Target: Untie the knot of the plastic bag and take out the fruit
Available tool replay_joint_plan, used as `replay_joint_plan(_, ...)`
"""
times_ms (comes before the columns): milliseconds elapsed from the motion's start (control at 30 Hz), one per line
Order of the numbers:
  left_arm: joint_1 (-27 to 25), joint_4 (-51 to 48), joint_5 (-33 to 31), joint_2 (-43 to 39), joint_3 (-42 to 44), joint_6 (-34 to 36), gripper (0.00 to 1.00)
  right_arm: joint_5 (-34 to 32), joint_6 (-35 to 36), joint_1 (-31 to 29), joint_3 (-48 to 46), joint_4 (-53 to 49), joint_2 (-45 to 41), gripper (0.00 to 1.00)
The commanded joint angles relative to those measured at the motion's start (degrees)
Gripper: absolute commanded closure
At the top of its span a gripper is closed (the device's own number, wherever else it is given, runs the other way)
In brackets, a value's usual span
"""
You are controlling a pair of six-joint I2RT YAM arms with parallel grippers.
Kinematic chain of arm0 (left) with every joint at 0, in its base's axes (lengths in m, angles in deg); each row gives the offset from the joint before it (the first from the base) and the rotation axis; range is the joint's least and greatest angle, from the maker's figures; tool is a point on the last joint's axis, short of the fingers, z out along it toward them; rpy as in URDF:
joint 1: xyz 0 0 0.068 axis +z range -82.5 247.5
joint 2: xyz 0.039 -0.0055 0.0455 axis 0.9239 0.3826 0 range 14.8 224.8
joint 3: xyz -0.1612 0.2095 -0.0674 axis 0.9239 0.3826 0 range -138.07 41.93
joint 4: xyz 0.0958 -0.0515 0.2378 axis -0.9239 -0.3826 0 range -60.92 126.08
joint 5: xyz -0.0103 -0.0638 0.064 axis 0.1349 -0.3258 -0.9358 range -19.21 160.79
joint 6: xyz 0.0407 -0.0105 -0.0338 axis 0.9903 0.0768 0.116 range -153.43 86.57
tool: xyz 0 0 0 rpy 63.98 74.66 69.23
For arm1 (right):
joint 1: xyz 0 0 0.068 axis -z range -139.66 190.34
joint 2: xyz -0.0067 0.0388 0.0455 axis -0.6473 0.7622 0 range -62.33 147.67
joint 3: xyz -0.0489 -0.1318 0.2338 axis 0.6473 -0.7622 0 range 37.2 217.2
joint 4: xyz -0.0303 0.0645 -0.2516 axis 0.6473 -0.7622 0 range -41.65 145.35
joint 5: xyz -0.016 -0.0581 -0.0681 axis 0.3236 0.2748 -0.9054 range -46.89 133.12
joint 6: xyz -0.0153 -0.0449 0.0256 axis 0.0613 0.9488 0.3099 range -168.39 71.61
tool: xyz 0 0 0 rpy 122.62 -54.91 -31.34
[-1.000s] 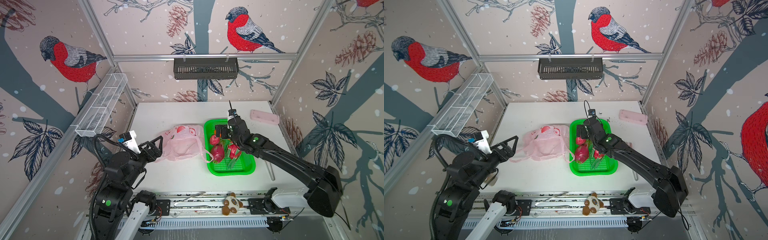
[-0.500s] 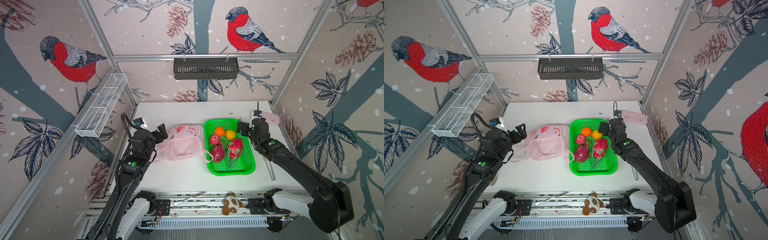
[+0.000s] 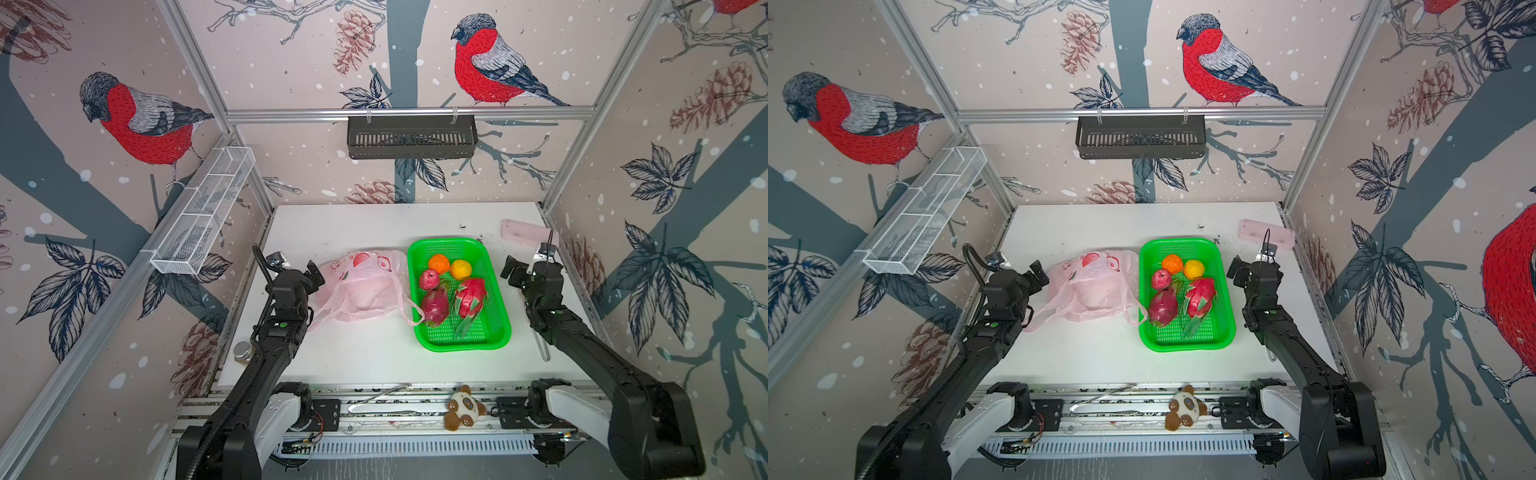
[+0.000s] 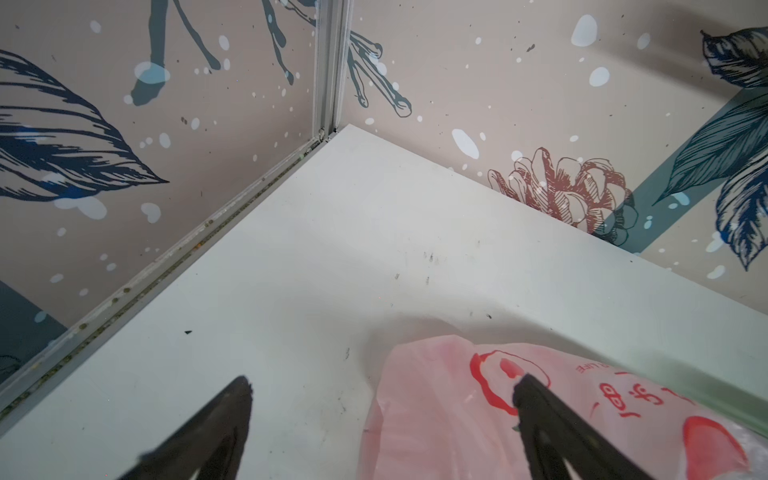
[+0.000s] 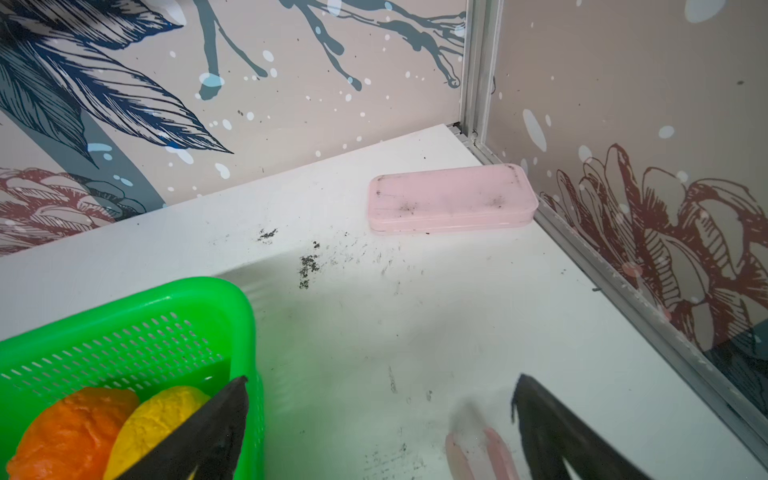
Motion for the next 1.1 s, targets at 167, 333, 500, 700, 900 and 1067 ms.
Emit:
replay_joint_plan(167,0.16,24.99,-5.92,5.3,8.42,7.01,0.02,-4.35,7.6,1.14,-7.11,16.77,-0.12,0.01)
replay_joint_plan(333,0.21,38.57,-4.54,9.68,13.61,11.55,0.02,-3.79,9.56,1.67,-10.3,24.19,2.05,0.01)
replay_joint_plan(500,0.2,46.03,-2.31,14.06,15.17,15.12,0.02,-2.38,10.06,1.73,-11.37,29.7,6.09,0.01)
replay_joint_plan(700,0.19,55.71,0.05,21.02,16.53,17.33,0.02,-4.0,9.53,1.76,-12.32,36.55,11.72,0.01)
replay_joint_plan(900,0.21,61.87,0.3,26.54,15.87,19.99,0.01,-2.85,11.73,1.79,-11.64,40.32,15.07,0.01)
replay_joint_plan(1067,0.22,70.54,2.28,31.5,17.98,20.69,0.01,-0.92,11.56,2.29,-12.98,44.22,16.53,0.01)
